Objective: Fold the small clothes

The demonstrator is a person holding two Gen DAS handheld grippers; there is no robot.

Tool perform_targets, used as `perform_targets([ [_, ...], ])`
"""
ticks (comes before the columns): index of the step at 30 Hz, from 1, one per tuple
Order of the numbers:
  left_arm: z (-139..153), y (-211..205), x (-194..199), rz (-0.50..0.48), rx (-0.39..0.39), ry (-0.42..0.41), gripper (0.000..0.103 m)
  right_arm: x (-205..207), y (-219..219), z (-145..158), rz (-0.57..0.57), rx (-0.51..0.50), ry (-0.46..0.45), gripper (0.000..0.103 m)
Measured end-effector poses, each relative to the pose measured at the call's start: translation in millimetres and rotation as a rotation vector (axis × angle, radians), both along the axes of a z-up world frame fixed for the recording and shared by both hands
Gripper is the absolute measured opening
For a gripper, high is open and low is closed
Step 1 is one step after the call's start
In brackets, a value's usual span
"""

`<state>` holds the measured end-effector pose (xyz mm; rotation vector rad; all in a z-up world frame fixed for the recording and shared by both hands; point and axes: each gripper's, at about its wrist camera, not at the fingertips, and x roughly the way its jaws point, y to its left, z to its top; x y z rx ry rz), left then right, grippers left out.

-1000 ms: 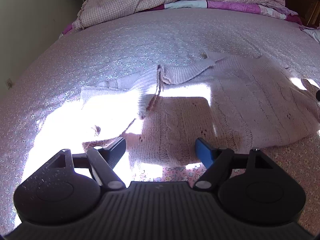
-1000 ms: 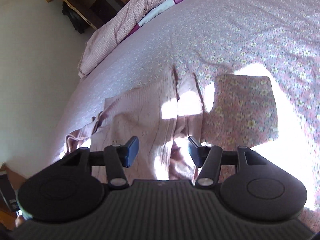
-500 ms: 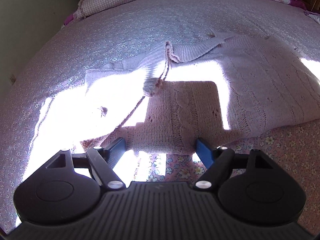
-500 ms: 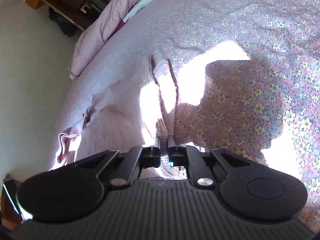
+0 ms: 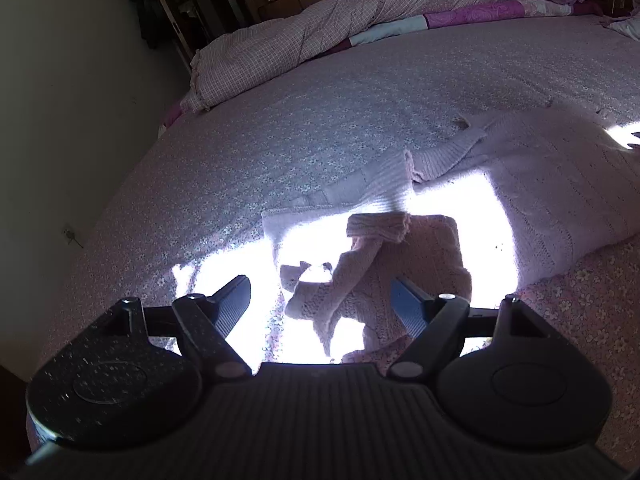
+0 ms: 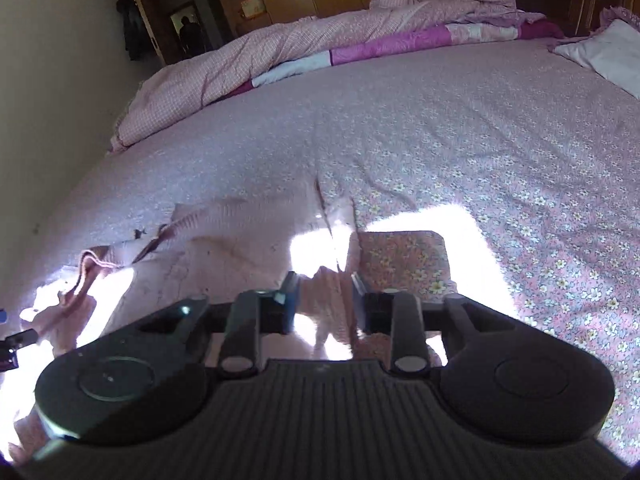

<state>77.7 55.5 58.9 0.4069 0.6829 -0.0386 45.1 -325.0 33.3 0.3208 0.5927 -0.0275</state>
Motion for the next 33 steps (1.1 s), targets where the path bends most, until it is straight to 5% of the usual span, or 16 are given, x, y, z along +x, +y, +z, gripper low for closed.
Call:
perform_targets([
  [1, 0.0, -2.2, 3.8, -0.008, 0.008, 0.000, 0.082, 0.6, 6.0, 1.7, 0.016, 0.012, -0.010, 0.052],
  [13, -40.3, -42.3, 32.3, -0.228, 0.224, -0.058, 0.082, 23.3, 70.6, -23.3, 0.097, 0.059, 0.032, 0.052],
  [14, -44.1, -43.2, 34.3, -0.231, 0.236, -0.067, 0.078, 25.6, 73.1, -24.9, 0.100, 0.062, 0.036, 0.052],
  [15, -49.1, -42.4, 40.0, -0.235, 0.239, -0.080, 0.062, 27.7, 76.6, -26.7, 0.102, 0.060, 0.041, 0.052],
  [16, -50.8, -41.0, 43.4, -0.246, 0.226, -0.081, 0.049, 29.6, 78.9, -28.4, 0.101, 0.055, 0.047, 0.052],
  [17, -50.3, -38.5, 46.6, -0.254, 0.197, -0.067, 0.025, 31.5, 81.0, -30.0, 0.100, 0.049, 0.055, 0.052],
  [19, -44.6, -32.3, 53.1, -0.254, 0.129, -0.052, 0.015, 33.7, 83.0, -35.0, 0.098, 0.039, 0.070, 0.052],
  [24, -20.9, -10.0, 80.5, -0.187, 0.001, -0.046, 0.009, 32.9, 82.5, -44.7, 0.106, 0.024, 0.081, 0.050],
  [33, -10.0, 18.2, 170.5, 0.039, 0.026, -0.019, 0.009, 31.7, 85.2, -51.7, 0.116, -0.009, 0.068, 0.050],
])
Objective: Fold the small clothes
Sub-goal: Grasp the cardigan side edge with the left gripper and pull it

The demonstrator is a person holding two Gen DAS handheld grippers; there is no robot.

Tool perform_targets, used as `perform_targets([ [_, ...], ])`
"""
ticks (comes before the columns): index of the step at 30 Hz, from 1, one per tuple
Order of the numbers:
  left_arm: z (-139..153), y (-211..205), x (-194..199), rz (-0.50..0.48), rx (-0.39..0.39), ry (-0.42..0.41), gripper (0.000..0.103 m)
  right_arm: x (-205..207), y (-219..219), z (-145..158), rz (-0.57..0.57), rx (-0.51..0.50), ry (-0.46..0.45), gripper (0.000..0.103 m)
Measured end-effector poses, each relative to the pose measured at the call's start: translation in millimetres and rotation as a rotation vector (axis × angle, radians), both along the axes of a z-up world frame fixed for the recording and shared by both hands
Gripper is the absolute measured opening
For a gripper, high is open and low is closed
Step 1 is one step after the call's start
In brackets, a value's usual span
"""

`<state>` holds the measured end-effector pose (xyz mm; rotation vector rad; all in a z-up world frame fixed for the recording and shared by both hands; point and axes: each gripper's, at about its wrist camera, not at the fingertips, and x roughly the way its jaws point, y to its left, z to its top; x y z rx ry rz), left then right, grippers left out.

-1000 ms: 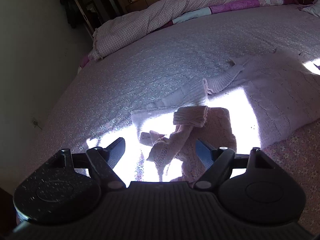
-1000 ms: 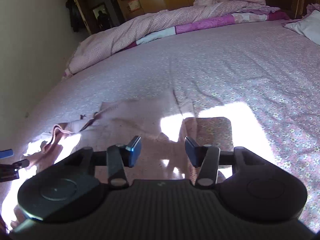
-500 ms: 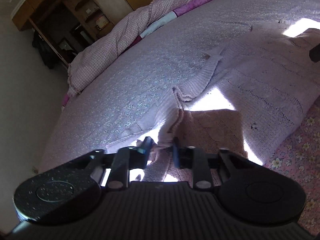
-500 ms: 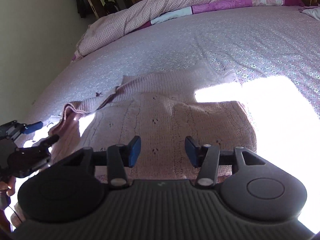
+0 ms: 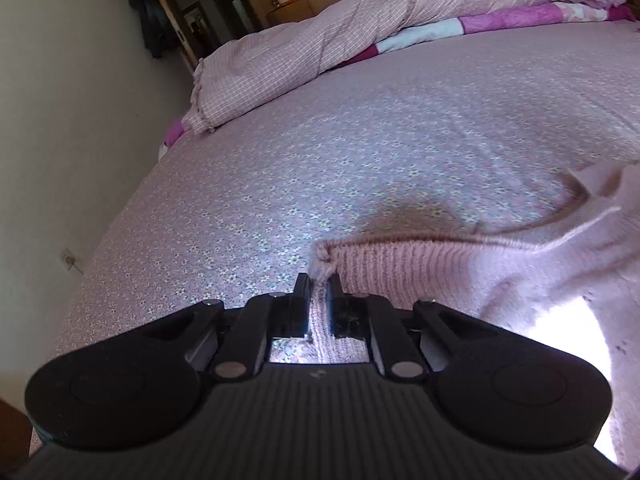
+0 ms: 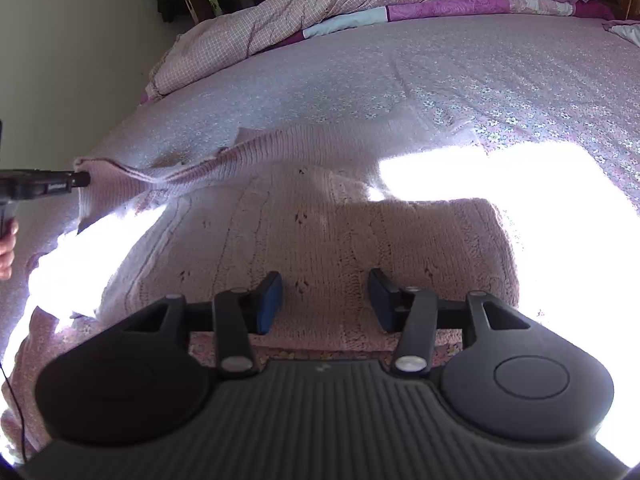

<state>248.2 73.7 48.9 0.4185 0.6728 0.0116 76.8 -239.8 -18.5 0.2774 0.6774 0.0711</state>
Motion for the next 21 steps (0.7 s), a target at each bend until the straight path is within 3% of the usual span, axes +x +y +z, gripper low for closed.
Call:
perform_targets([
  [6, -24.4, 12.3, 38.8, 0.117, 0.038, 0.119, 0.010, 0.1, 4.0, -2.7, 0.016, -0.033, -0.011, 0.054],
  [8, -25.2, 22.5, 37.6, 0.138, -0.024, 0.162, 0.010, -0.5, 6.3, -3.6, 0.021, -0.047, -0.017, 0.055],
  [13, -3.9, 52.7, 1.5, 0.118, -0.215, 0.169, 0.015, -1.6, 13.8, -4.8, 0.037, -0.091, -0.029, 0.057],
  [16, 13.5, 69.5, -27.0, 0.094, -0.329, 0.181, 0.027, -2.7, 17.0, -4.7, 0.035, -0.103, -0.033, 0.058],
  [18, 20.6, 76.2, -46.6, 0.074, -0.398, 0.199, 0.040, -3.6, 17.5, -3.6, 0.027, -0.096, -0.031, 0.058],
  [21, 22.6, 76.3, -76.6, 0.049, -0.442, 0.218, 0.058, -7.2, 16.2, -0.6, 0.012, -0.073, -0.024, 0.058],
])
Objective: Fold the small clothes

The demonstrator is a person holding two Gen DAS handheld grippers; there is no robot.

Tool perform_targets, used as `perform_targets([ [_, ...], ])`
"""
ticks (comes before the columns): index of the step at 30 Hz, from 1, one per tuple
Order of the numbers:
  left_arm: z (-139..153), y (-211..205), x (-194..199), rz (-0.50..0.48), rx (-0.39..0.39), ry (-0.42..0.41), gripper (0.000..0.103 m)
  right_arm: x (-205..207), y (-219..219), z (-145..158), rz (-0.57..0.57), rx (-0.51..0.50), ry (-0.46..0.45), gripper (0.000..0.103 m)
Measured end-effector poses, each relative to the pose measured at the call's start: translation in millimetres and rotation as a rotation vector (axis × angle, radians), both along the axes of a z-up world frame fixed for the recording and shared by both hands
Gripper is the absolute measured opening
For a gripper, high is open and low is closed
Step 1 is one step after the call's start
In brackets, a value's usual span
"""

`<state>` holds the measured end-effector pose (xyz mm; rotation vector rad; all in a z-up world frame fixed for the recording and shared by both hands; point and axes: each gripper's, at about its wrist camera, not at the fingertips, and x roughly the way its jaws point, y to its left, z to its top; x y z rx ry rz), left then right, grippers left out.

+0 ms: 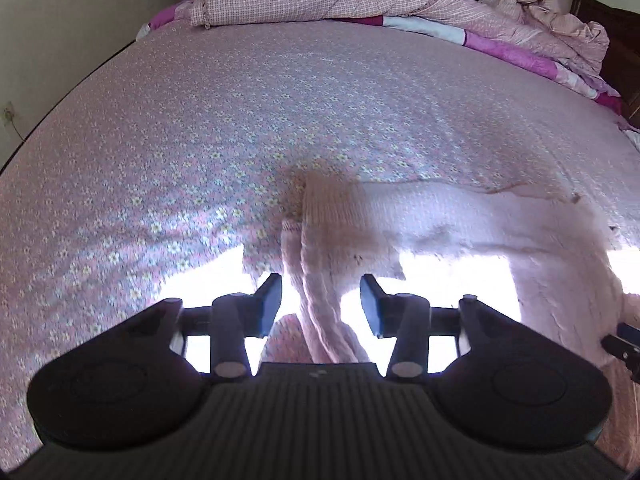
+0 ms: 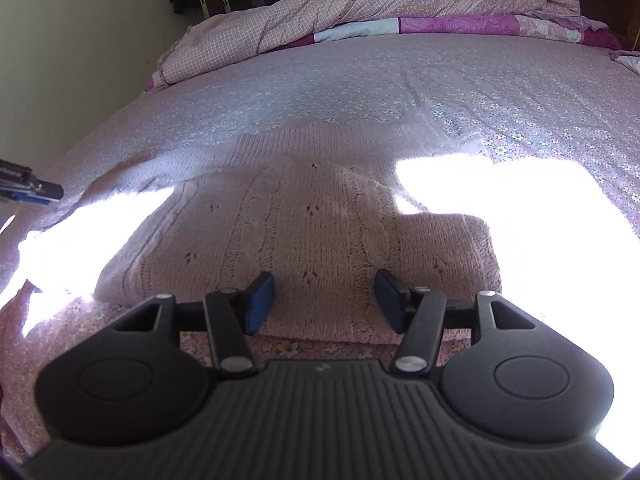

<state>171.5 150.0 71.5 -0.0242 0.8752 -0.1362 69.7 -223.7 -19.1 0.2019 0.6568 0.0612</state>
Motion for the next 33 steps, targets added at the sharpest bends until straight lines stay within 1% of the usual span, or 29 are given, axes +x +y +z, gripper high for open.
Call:
perform_targets([
  [1, -1.7, -1.1, -8.0, -0.002, -0.013, 0.008, 0.062, -1.7, -1.0, 1.2, -0.006, 0.011, 0.001, 0.058],
  [2, -4.6, -2.4, -15.2, 0.001, -0.026, 0.021, 0.068, -3.9, -2.6, 2.4, -0.014, 0.025, 0.001, 0.058],
  [3, -9.4, -4.0, -22.4, 0.011, -0.040, 0.038, 0.070, -6.3, -3.7, 3.7, -0.021, 0.038, -0.003, 0.058],
  [4, -14.5, -6.7, -26.8, 0.014, -0.041, 0.054, 0.071, -8.9, -4.9, 5.2, -0.027, 0.049, -0.009, 0.058],
  [5, -22.0, -10.8, -30.1, 0.012, -0.025, 0.076, 0.071, -11.0, -5.8, 6.5, -0.030, 0.056, -0.015, 0.058],
  [7, -38.2, -19.8, -31.4, 0.040, 0.073, 0.122, 0.071, -13.9, -8.5, 8.1, -0.039, 0.058, -0.025, 0.058],
  [8, -44.3, -21.1, -32.1, 0.056, 0.099, 0.134, 0.074, -13.7, -10.2, 7.8, -0.042, 0.052, -0.020, 0.058],
  [10, -49.4, -16.7, -36.0, 0.084, 0.091, 0.122, 0.080, -12.4, -14.7, 5.5, -0.062, 0.040, -0.001, 0.058],
  [11, -49.7, -14.5, -37.3, 0.099, 0.100, 0.118, 0.083, -11.1, -18.1, 2.8, -0.070, 0.037, 0.015, 0.058],
  [13, -49.2, -10.4, -40.7, 0.119, 0.115, 0.113, 0.086, -10.5, -25.3, -2.6, -0.081, 0.037, 0.036, 0.057],
  [15, -46.5, -9.9, -46.0, 0.118, 0.112, 0.107, 0.086, -12.6, -30.4, -5.8, -0.068, 0.040, 0.031, 0.057],
  [19, -34.9, -15.5, -59.8, 0.117, 0.134, 0.076, 0.086, -16.5, -34.5, -5.7, -0.072, 0.055, 0.028, 0.057],
  [25, -19.7, -24.6, -88.8, 0.150, 0.102, 0.080, 0.086, -29.5, -48.6, -2.3, -0.111, 0.171, 0.026, 0.058],
  [27, -17.6, -27.7, -99.1, 0.167, 0.080, 0.085, 0.086, -35.3, -54.4, -2.0, -0.133, 0.209, 0.036, 0.058],
  [30, -15.5, -34.0, -112.5, 0.181, 0.053, 0.093, 0.086, -46.7, -63.2, -2.4, -0.180, 0.244, 0.051, 0.059],
  [33, -13.6, -42.8, -121.5, 0.176, 0.056, 0.101, 0.086, -59.3, -71.3, -1.7, -0.201, 0.277, 0.052, 0.059],
])
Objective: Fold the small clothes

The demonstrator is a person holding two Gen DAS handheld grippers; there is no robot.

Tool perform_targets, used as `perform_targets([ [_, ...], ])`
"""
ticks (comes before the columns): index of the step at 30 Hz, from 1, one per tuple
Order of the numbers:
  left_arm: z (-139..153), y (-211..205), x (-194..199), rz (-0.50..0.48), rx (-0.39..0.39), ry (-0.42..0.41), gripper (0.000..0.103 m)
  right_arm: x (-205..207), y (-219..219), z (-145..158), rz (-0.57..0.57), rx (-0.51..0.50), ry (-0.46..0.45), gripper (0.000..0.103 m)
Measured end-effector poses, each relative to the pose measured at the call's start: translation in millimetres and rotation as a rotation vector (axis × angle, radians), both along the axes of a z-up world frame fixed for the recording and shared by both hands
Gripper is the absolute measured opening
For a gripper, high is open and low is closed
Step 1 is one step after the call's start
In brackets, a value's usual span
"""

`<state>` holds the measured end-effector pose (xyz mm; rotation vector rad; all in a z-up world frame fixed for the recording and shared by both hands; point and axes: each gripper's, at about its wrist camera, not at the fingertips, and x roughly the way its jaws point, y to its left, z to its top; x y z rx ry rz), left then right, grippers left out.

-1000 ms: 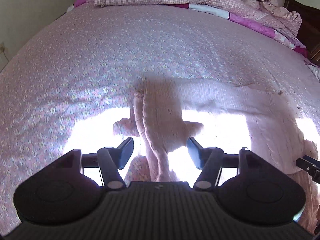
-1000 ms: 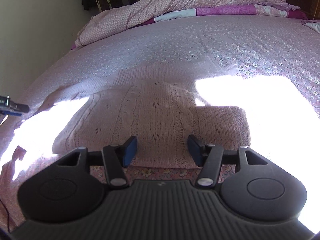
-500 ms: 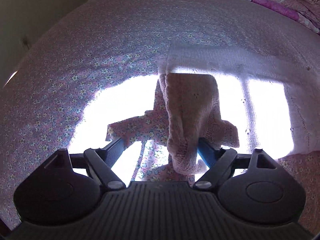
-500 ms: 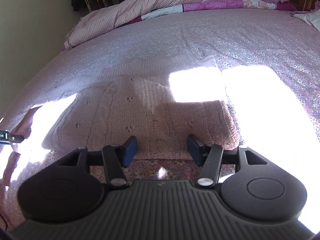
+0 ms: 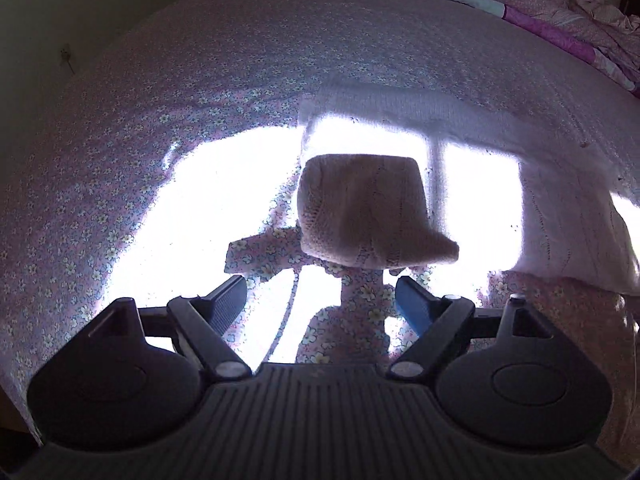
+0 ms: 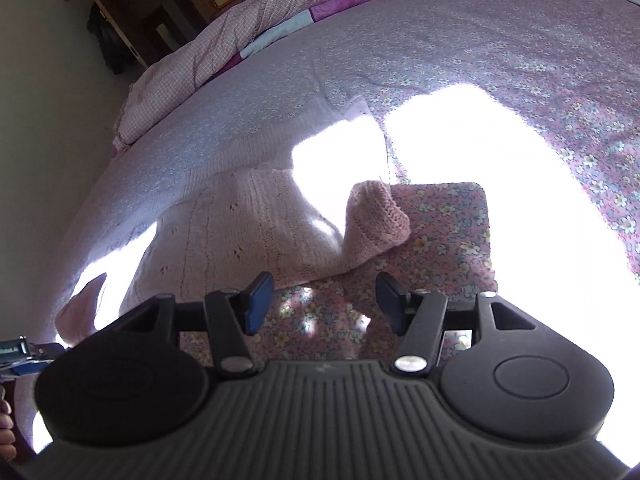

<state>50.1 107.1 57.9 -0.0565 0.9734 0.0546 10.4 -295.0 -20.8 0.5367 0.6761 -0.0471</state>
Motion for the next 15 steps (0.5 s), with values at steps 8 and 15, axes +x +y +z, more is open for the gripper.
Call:
perform_targets([
  [8, -6.2, -28.2, -5.7, -0.055, -0.009, 0.028, 0.086, -16.8, -21.8, 1.9, -0.075, 0.062, 0.007, 0.060],
  [15, -17.2, -61.2, -0.4, -0.107, 0.010, 0.049, 0.086, -8.4, -38.0, 2.1, -0.123, 0.094, -0.001, 0.061],
])
